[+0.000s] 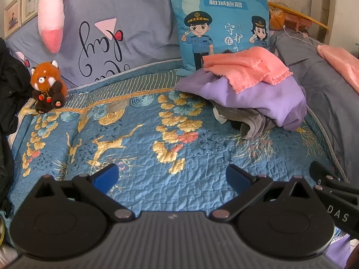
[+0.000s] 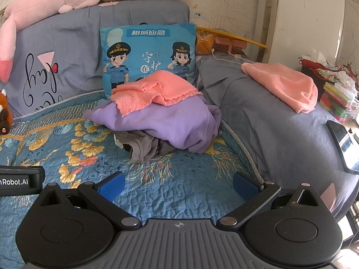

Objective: Fold towel

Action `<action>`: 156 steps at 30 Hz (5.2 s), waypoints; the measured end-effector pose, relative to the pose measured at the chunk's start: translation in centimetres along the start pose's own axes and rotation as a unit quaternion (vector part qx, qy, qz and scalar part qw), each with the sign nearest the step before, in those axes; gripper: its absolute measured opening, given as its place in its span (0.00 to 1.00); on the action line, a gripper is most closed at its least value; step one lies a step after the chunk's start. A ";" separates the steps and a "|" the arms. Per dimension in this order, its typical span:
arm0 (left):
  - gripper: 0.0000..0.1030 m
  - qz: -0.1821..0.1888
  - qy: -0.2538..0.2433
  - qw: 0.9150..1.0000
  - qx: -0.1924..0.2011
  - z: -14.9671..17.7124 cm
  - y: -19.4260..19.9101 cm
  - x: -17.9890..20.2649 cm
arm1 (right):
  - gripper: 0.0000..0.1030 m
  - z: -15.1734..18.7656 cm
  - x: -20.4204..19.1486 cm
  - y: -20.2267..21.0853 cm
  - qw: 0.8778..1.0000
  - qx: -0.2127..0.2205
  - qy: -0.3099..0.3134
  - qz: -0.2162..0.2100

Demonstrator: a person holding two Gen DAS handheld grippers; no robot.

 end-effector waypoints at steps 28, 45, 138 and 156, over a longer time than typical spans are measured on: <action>1.00 0.003 -0.002 1.000 -0.002 0.2 -0.1 0.0 | 1.00 0.1 0.0 -0.1 1.000 -0.003 0.005 0.004; 1.00 0.026 -0.016 0.998 0.052 -3.0 -1.8 1.0 | 1.00 -2.2 0.1 -2.1 0.999 0.030 0.004 -0.021; 0.01 0.273 0.038 0.949 0.154 -15.7 -13.4 2.9 | 0.01 -16.3 -1.7 -11.8 0.967 0.140 0.073 -0.198; 0.01 0.166 -0.016 0.969 0.182 -3.3 9.6 -21.1 | 0.01 -9.8 -11.6 11.6 0.934 0.100 0.082 -0.332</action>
Point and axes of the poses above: each gripper's, at about its wrist camera, not at the fingertips, and y roughly against the way its jaws point, x to its right, z to its underside, the point moved 8 cm from there along -y, roughly the way its jaws point, and after that the axes turned 3 degrees about x, right-handed, at the moved point
